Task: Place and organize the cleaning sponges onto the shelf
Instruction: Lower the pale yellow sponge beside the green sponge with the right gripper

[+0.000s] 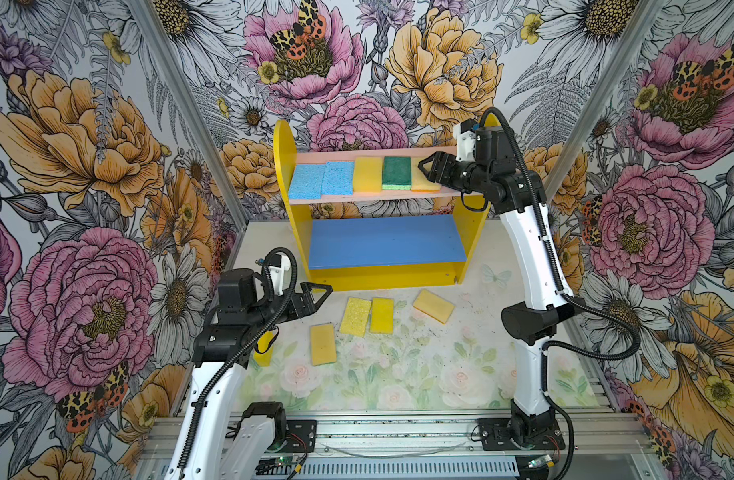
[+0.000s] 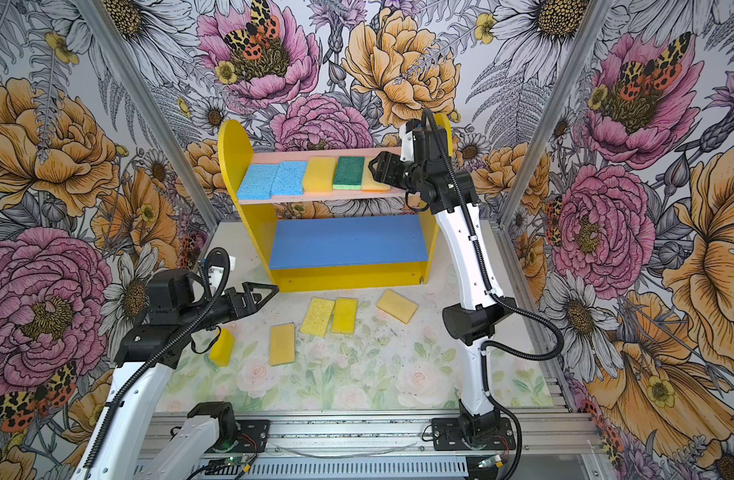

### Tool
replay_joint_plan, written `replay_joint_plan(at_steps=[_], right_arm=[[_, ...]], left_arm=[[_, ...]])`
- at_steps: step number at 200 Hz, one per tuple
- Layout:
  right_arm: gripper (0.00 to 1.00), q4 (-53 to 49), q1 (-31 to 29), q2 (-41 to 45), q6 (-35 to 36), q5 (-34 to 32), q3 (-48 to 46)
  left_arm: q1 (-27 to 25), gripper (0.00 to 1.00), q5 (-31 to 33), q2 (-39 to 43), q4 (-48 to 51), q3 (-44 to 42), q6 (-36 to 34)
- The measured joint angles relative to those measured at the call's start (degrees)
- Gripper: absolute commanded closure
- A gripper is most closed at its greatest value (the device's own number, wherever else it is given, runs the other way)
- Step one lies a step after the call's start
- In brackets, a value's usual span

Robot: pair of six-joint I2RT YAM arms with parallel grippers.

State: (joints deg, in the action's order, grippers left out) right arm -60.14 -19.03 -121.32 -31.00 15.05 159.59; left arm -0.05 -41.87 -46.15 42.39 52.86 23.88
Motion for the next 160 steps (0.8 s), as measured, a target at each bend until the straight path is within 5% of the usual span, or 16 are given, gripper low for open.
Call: replay_joint_plan(at_steps=[160], right_arm=[[0.20, 0.22, -0.96, 1.36, 1.01, -1.68, -0.04]], left_arm=[[0.35, 0.01, 0.07, 3.17, -0.28, -3.34, 2.45]])
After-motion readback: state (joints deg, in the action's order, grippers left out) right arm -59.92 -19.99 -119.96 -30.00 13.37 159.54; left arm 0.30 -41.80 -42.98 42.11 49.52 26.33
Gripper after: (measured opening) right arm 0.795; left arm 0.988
